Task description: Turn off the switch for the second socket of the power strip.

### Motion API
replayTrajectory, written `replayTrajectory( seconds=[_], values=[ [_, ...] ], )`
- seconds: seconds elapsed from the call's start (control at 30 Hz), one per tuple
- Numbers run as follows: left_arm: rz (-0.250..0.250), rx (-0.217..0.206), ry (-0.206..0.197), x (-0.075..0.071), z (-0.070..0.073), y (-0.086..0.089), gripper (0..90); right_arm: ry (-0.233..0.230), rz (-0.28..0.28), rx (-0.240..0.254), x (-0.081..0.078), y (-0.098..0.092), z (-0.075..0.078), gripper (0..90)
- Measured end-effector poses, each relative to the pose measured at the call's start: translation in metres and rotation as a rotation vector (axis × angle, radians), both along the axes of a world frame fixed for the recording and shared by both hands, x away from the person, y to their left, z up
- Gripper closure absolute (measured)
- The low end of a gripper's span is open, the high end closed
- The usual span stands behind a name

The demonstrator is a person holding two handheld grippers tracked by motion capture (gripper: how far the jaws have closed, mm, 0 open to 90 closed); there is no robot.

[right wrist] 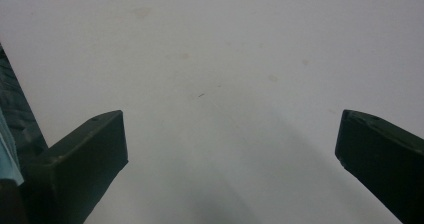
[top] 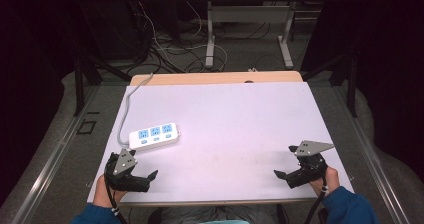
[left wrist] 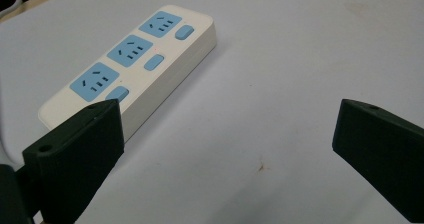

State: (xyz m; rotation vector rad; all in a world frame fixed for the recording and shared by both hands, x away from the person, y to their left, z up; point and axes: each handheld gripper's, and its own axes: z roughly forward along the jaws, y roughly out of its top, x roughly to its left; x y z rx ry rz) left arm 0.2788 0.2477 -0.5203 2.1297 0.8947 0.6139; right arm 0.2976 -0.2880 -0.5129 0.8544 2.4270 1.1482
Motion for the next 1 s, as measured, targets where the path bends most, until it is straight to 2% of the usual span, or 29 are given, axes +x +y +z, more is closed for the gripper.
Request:
replayTrajectory(
  seconds=[0.03, 0.13, 0.23, 0.3, 0.4, 0.47, 0.6, 0.7, 0.8, 0.83, 0.87, 0.9, 0.93, 0.97, 1.0],
  values=[
    [0.001, -0.003, 0.007, -0.001, 0.000, -0.001, 0.2, -0.011, -0.009, 0.017, 0.000, 0.001, -0.001, 0.0],
    [0.000, 0.000, -0.001, -0.001, 0.000, 0.000, 0.2, -0.011, -0.012, 0.020, 0.000, 0.001, -0.001, 0.0],
    [0.001, 0.015, -0.008, 0.000, 0.002, 0.001, 0.2, -0.015, -0.007, 0.007, 0.000, 0.001, -0.001, 0.0],
    [0.001, 0.008, 0.000, 0.000, 0.002, 0.000, 0.2, -0.011, -0.010, 0.009, 0.000, 0.001, -0.001, 0.0],
    [0.012, 0.017, -0.021, 0.002, 0.003, -0.002, 0.2, -0.013, -0.007, 0.005, 0.000, 0.001, -0.001, 0.0],
    [0.015, 0.015, -0.015, 0.002, 0.004, -0.003, 0.2, -0.011, -0.009, 0.005, 0.000, 0.001, -0.001, 0.0],
    [0.040, 0.018, -0.030, 0.005, 0.007, -0.003, 0.2, -0.016, -0.009, 0.000, 0.000, 0.001, -0.002, 0.0],
    [0.054, 0.003, -0.020, 0.007, 0.009, -0.003, 0.2, -0.014, -0.013, -0.006, 0.000, 0.002, -0.003, 0.0],
    [0.075, 0.005, -0.038, 0.010, 0.012, -0.004, 0.2, -0.007, -0.004, -0.008, 0.000, 0.002, -0.003, 0.0],
    [0.079, -0.006, -0.025, 0.011, 0.013, -0.005, 0.2, -0.003, -0.001, -0.010, 0.000, 0.002, -0.003, 0.0],
    [0.084, -0.008, -0.039, 0.012, 0.013, -0.005, 0.2, -0.002, -0.001, -0.014, 0.000, 0.002, -0.003, 0.0],
    [0.081, -0.017, -0.026, 0.013, 0.014, -0.005, 0.2, -0.004, -0.002, -0.015, 0.000, 0.002, -0.003, 0.0],
    [0.085, -0.008, -0.039, 0.015, 0.015, -0.005, 0.1, -0.004, -0.003, -0.015, 0.000, 0.001, -0.003, 0.0],
    [0.091, -0.022, -0.033, 0.016, 0.015, -0.006, 0.1, -0.004, -0.003, -0.015, 0.000, 0.001, -0.003, 0.0],
    [0.087, -0.006, -0.038, 0.017, 0.016, -0.005, 0.1, -0.009, -0.007, -0.014, 0.001, 0.001, -0.003, 0.0]
  ],
)
